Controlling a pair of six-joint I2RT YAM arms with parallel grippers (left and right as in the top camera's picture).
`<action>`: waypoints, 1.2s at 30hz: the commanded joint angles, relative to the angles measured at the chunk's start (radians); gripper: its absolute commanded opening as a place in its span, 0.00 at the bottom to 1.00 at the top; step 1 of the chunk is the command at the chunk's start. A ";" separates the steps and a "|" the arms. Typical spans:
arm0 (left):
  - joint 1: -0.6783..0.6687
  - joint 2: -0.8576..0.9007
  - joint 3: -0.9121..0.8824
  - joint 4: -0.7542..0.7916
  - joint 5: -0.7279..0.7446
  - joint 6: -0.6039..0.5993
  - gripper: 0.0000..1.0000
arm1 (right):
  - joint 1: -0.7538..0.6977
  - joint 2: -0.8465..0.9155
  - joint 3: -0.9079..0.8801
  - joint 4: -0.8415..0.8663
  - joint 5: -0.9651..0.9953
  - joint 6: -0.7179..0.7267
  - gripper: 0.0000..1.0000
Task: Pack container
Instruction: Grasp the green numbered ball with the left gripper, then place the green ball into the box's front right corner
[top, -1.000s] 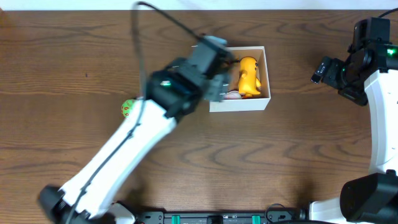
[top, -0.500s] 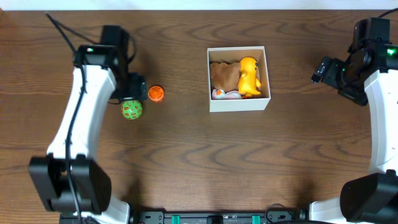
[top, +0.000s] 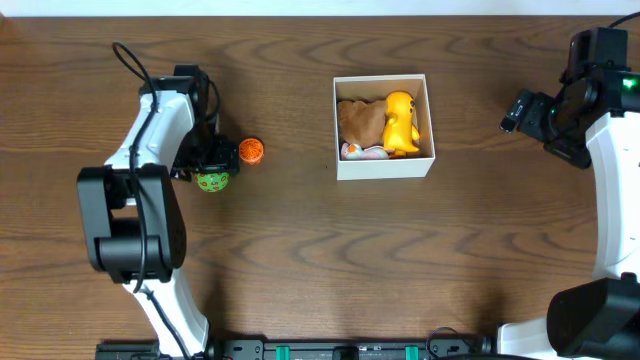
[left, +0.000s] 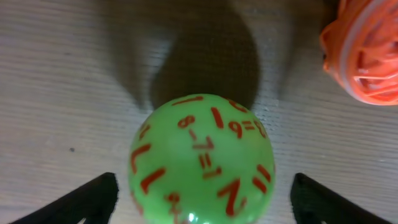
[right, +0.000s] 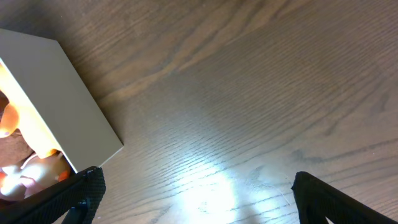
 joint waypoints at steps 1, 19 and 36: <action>0.001 0.031 -0.007 -0.003 0.007 0.018 0.79 | -0.002 0.007 -0.004 0.004 0.012 0.012 0.99; -0.051 -0.083 0.172 -0.159 0.081 0.010 0.34 | -0.002 0.007 -0.004 0.010 0.012 0.011 0.99; -0.625 -0.200 0.277 0.172 0.058 -0.146 0.29 | -0.002 0.007 -0.004 -0.001 0.064 0.011 0.99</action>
